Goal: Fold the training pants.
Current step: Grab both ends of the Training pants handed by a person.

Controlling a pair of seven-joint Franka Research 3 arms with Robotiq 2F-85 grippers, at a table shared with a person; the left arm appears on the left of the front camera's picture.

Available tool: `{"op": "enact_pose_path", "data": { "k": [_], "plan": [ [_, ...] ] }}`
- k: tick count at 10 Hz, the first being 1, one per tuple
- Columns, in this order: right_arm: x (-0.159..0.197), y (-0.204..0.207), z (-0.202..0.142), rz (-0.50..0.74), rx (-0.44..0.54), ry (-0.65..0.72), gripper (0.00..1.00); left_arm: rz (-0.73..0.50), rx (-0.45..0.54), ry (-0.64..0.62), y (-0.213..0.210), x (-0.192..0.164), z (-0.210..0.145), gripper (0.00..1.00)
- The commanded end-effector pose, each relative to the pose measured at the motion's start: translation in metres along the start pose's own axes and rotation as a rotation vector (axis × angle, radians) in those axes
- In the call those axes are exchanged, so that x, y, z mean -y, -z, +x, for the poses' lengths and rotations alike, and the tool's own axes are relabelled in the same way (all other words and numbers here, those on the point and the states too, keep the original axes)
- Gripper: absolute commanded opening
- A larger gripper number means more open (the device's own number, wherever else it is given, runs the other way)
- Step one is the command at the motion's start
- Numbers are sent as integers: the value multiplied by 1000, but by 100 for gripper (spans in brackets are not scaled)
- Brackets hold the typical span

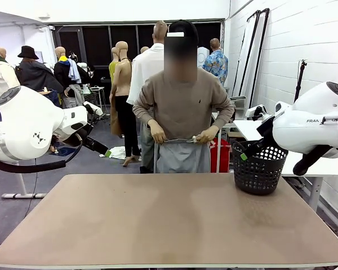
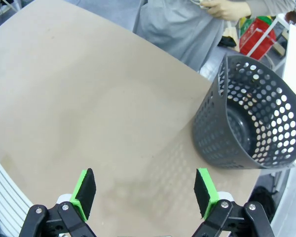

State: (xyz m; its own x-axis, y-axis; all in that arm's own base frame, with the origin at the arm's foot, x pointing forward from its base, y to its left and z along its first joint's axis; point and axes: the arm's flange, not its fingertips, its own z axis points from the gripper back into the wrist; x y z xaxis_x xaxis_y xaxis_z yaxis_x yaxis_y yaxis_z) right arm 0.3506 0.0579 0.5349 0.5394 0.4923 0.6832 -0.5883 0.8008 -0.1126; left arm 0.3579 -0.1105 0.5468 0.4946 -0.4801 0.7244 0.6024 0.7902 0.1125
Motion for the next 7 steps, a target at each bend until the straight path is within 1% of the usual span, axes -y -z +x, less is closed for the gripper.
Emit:
{"op": "enact_pose_path", "data": {
  "k": [1, 7],
  "plan": [
    [0, 0, 0, 6, 0, -1, 100, -5, 3, -1, 0, 0, 0, 100],
    [0, 0, 0, 6, 0, -1, 100, -5, 3, -1, 0, 0, 0, 100]
  ]
}}
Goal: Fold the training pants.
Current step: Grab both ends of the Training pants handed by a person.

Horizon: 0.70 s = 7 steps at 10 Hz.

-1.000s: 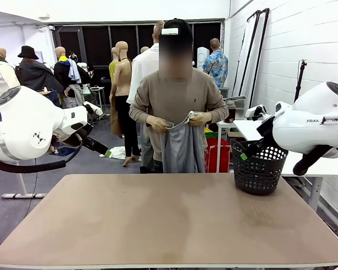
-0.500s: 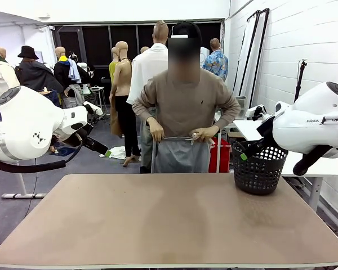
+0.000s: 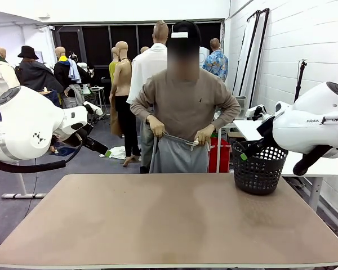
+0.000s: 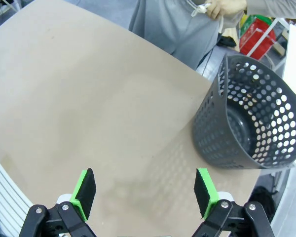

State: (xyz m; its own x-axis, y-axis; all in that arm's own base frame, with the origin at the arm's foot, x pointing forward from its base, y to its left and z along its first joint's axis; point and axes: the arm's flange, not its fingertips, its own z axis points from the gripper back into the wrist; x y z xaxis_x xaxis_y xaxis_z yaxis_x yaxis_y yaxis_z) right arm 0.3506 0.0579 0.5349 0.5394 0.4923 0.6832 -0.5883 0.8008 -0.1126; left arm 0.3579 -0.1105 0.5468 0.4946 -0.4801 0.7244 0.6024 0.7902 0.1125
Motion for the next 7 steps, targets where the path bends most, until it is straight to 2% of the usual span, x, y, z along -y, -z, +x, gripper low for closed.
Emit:
{"op": "enact_pose_path", "data": {
  "k": [1, 7],
  "plan": [
    [0, 0, 0, 6, 0, -1, 100, -5, 3, -1, 0, 0, 0, 100],
    [0, 0, 0, 6, 0, -1, 100, -5, 3, -1, 0, 0, 0, 100]
  ]
}}
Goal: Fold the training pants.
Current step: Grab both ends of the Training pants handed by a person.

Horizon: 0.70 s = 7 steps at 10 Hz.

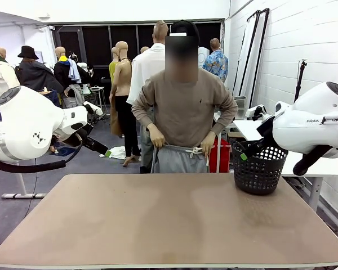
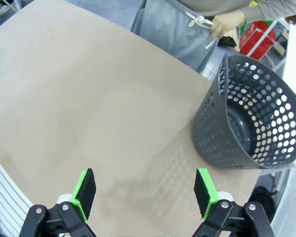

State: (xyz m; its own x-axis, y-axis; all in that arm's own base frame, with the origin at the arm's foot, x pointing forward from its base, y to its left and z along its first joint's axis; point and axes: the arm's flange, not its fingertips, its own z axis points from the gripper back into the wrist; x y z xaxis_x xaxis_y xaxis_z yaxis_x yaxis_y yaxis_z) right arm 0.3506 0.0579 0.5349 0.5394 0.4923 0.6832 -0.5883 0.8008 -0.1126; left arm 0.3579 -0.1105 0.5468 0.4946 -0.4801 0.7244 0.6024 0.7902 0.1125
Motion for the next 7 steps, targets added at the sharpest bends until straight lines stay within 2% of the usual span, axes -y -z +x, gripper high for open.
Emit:
{"op": "enact_pose_path", "data": {
  "k": [1, 7],
  "plan": [
    [0, 0, 0, 6, 0, -1, 100, -5, 3, -1, 0, 0, 0, 100],
    [0, 0, 0, 6, 0, -1, 100, -5, 3, -1, 0, 0, 0, 100]
  ]
}}
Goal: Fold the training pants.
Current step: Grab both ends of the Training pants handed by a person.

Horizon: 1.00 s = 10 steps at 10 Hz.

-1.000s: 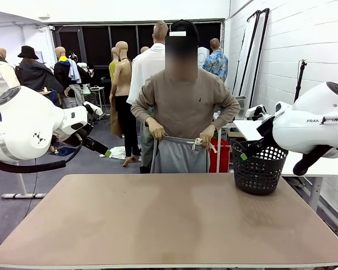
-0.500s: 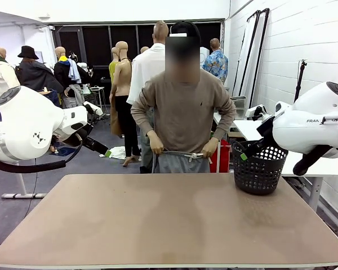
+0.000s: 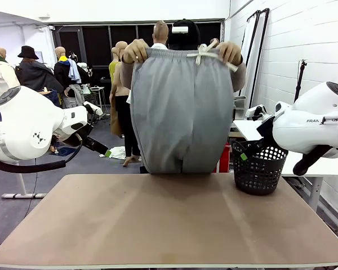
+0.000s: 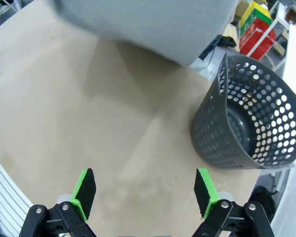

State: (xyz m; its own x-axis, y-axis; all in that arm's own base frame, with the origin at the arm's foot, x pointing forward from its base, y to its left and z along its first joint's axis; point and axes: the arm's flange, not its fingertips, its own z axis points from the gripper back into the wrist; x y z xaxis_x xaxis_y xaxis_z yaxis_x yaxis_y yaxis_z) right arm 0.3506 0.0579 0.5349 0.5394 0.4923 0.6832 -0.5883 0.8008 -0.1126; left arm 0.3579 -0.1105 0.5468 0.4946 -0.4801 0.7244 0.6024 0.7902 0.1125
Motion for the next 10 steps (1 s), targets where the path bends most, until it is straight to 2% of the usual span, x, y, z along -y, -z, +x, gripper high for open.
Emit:
{"op": "enact_pose_path", "data": {
  "k": [1, 10],
  "plan": [
    [0, 0, 0, 6, 0, -1, 100, -5, 3, -1, 0, 0, 0, 100],
    [0, 0, 0, 6, 0, -1, 100, -5, 3, -1, 0, 0, 0, 100]
  ]
}}
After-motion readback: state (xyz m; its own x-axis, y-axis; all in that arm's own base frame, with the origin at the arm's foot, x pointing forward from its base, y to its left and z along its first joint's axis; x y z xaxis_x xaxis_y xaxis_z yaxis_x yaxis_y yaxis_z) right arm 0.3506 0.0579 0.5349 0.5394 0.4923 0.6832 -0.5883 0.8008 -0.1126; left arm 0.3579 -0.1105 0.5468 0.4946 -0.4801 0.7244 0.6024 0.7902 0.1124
